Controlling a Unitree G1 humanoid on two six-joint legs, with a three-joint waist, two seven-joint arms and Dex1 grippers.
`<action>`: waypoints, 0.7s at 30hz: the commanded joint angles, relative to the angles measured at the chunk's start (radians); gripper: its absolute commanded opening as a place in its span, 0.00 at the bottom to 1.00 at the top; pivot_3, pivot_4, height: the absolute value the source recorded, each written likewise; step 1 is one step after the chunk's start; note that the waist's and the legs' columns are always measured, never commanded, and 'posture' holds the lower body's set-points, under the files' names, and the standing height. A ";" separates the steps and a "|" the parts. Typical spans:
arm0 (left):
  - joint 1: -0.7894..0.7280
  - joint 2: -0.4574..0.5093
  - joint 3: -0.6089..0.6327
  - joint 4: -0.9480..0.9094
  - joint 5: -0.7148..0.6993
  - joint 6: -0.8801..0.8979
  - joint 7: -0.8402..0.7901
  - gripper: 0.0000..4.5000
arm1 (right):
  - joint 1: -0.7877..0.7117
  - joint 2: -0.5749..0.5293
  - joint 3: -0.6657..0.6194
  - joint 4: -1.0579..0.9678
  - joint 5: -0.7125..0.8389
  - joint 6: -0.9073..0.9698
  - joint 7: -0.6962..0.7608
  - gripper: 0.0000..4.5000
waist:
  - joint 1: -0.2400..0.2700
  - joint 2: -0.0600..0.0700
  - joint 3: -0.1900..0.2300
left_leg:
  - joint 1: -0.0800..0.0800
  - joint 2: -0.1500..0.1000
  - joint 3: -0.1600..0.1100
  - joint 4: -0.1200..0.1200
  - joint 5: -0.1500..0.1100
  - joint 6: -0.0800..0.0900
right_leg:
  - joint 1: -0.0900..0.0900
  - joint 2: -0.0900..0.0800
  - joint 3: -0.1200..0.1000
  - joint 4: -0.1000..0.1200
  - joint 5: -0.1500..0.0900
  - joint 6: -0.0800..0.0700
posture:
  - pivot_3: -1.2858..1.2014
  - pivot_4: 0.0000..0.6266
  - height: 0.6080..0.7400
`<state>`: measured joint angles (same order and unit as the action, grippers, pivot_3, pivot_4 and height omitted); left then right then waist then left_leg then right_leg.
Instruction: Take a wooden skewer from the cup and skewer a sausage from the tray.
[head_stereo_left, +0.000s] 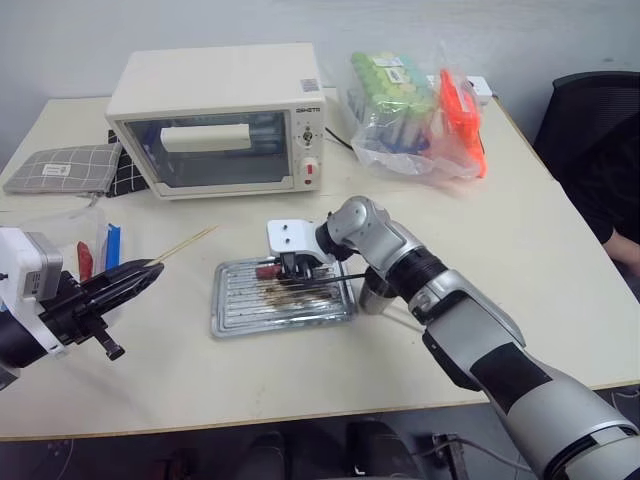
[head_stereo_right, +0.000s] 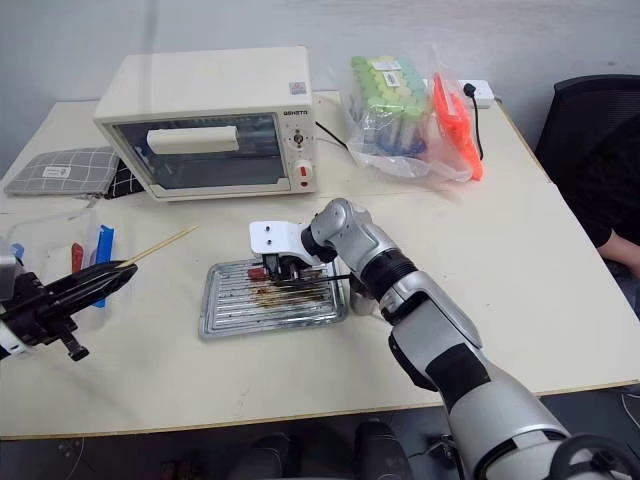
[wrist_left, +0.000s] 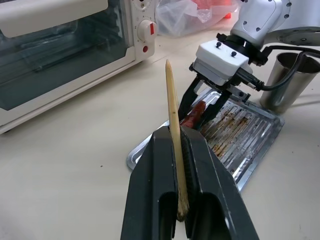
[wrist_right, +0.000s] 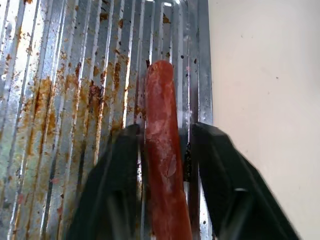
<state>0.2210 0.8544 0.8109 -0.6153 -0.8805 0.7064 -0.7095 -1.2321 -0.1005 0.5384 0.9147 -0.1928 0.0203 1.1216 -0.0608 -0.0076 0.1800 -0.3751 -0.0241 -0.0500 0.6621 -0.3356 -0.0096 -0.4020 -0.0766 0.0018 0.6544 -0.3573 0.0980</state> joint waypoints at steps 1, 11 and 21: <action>-0.011 0.014 0.008 0.001 0.008 -0.025 -0.011 0.00 | 0.001 0.014 -0.023 -0.010 -0.006 -0.003 0.002 0.16 | 0.000 0.000 0.000 | 0.000 0.000 0.000 0.000 0.000 0.000 | 0.000 0.000 0.000 0.000 0.000 0.000 | 0.52 0.24 1.00; -0.032 0.013 -0.010 0.022 0.029 -0.035 -0.028 0.00 | 0.018 0.012 -0.033 -0.032 -0.007 0.014 0.022 0.16 | 0.000 0.000 0.000 | 0.000 0.000 0.000 0.000 0.000 0.000 | 0.000 0.000 0.000 0.001 0.000 0.000 | 0.52 0.24 1.00; -0.062 0.036 -0.031 0.064 0.032 -0.046 -0.059 0.00 | 0.026 -0.035 -0.063 -0.237 0.039 0.163 0.170 0.16 | 0.001 0.000 0.000 | 0.000 0.000 0.000 0.000 0.000 0.000 | 0.000 0.000 0.000 0.001 0.000 0.000 | 0.52 0.24 1.00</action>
<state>0.1753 0.8697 0.7700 -0.5678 -0.8532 0.6802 -0.7504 -1.1899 -0.1115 0.5015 0.8110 -0.2004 0.1062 1.2088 -0.0599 -0.0076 0.1800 -0.3751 -0.0241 -0.0499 0.6624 -0.3356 -0.0097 -0.4023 -0.0766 0.0018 0.6555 -0.3573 0.0980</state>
